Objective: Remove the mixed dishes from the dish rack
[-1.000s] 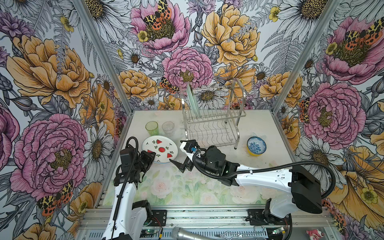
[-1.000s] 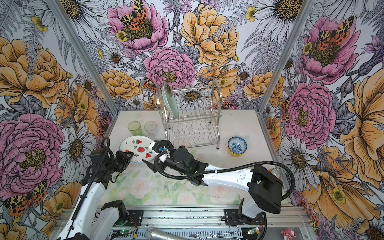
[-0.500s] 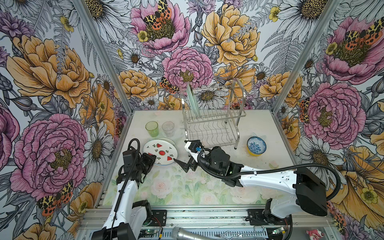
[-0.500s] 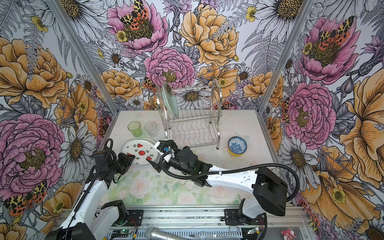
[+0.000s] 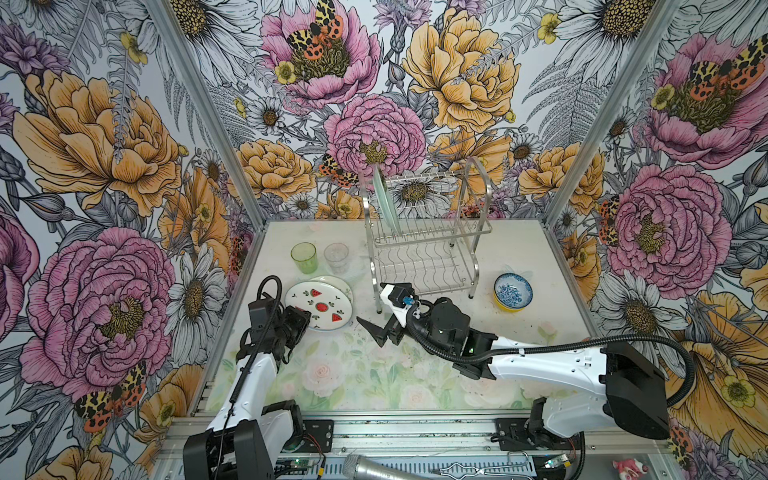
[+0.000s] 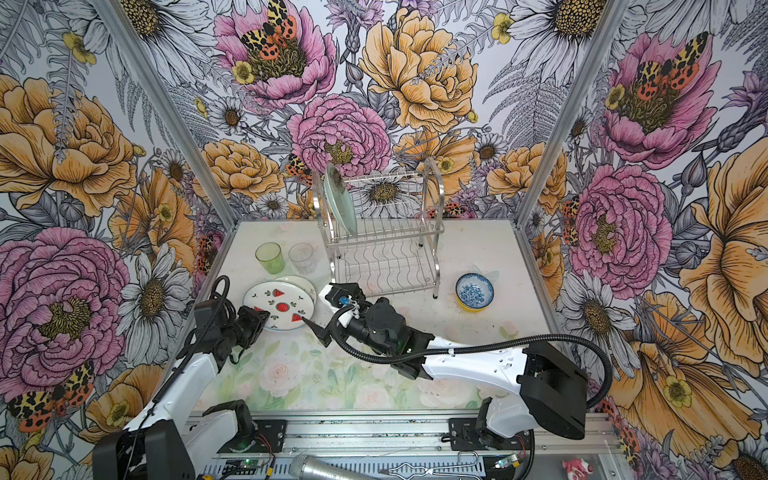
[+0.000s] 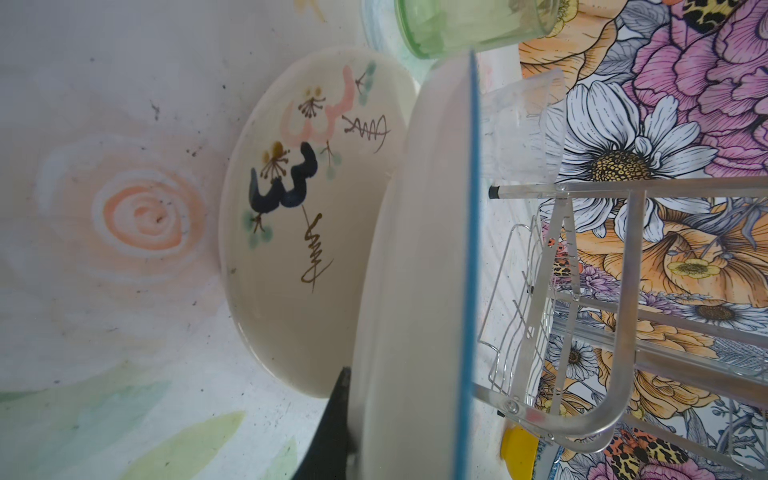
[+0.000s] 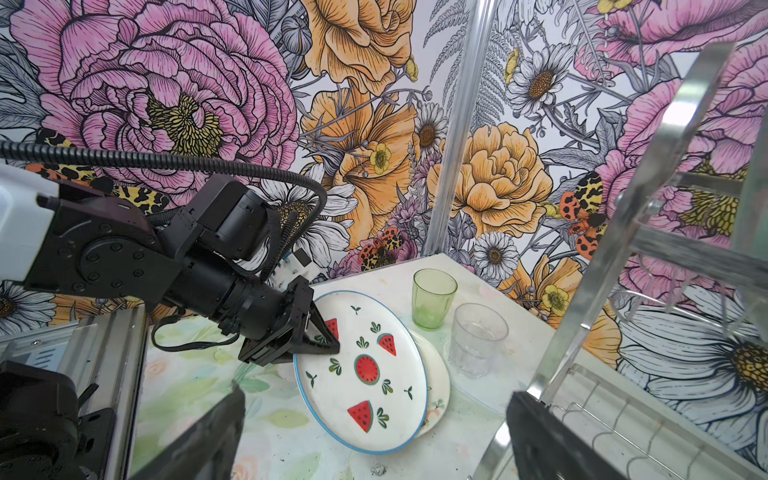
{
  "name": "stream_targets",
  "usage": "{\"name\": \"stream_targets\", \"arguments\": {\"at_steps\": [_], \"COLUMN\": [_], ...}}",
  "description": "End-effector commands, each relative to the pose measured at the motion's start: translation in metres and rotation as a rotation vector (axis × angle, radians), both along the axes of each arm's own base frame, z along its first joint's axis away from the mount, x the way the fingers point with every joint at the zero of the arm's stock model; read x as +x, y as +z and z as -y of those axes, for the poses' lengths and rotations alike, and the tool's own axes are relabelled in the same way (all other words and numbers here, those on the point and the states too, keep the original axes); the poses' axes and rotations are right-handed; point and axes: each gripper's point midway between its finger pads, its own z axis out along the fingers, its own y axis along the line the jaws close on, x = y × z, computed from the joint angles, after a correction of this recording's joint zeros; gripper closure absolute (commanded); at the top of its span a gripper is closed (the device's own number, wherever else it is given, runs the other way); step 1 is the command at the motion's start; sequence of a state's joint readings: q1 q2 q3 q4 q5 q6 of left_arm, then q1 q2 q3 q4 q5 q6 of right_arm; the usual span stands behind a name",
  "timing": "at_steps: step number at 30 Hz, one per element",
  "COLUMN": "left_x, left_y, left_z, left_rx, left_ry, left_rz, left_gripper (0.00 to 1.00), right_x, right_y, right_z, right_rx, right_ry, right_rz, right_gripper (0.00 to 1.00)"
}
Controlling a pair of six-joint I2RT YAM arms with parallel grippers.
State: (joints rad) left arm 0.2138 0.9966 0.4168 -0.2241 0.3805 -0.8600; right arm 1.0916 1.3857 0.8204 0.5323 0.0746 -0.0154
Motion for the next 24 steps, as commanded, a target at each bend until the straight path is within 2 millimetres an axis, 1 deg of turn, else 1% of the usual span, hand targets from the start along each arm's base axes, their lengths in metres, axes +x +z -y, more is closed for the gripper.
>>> {"name": "stream_targets", "arguments": {"at_steps": [1,3,10,15,19,24], "left_x": [0.010,0.010,0.011,0.012,0.013,0.014], "left_y": [0.007,0.005,-0.001,-0.001,0.000,0.000], "left_z": [-0.005,-0.005,-0.004,-0.004,-0.005,-0.005], "left_rx": [0.050,0.048,0.050,0.060,0.062,0.068], "left_ry": [-0.013,-0.017,-0.030,-0.041,-0.040,-0.049], "left_rz": [0.050,0.045,0.017,0.008,0.007,0.000], "left_gripper": [0.91,0.88,0.71,0.70,0.66,0.64], "right_x": [0.005,0.005,0.008,0.010,0.011,0.012], "right_y": [0.010,0.010,0.005,0.002,0.002,-0.002], "right_z": [0.013,0.014,0.014,0.013,0.012,0.011], "right_rx": [0.031,0.029,0.020,0.010,0.014,0.007], "right_ry": [-0.045,-0.049,-0.059,-0.061,-0.058,-0.058], "right_rz": [0.005,0.006,0.001,0.003,0.004,0.002], "right_gripper": [0.00,0.00,0.00,0.01,0.00,0.00]}}
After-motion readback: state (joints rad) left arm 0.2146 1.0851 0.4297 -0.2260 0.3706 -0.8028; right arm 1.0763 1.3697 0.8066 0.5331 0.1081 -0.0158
